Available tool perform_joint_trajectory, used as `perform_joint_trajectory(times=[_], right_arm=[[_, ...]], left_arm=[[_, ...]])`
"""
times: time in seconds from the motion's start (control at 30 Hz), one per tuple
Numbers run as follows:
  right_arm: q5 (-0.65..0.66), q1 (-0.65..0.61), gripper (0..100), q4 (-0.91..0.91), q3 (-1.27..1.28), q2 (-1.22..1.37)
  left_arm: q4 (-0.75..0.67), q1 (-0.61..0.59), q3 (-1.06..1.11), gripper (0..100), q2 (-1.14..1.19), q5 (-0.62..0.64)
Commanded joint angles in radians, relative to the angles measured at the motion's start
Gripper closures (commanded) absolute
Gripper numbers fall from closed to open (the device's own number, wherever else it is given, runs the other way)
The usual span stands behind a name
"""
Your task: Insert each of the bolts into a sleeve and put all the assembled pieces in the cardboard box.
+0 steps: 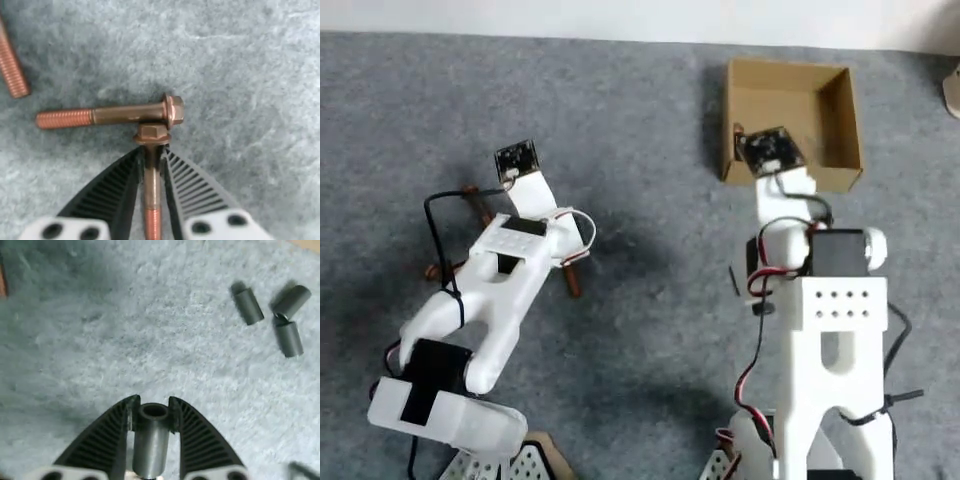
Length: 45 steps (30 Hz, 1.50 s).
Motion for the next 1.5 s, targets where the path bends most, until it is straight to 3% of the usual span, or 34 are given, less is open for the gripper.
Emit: perform_joint_trajectory(times=[0.0,0.57,0.87,1.2,1.47], right_arm=[[0.060,-0.010,99.4,-0.127,0.093,-0.062],[0.064,-0.099,99.4,-0.503,0.481,-0.096],[0.064,-0.139,99.4,-0.685,0.562,-0.097],[0.058,-0.263,99.4,-1.049,0.756,-0.097],[0.057,-0.275,99.4,-1.319,0.863,-0.097]], left_arm=[[-0.028,0.015,-0.044,99,-0.004,-0.049],[-0.028,0.016,-0.090,99,-0.030,-0.068],[-0.028,0.042,-0.071,99,-0.254,-0.068],[-0.092,0.044,-0.068,99,-0.360,-0.068],[-0.109,0.056,-0.070,99,-0.360,-0.038]])
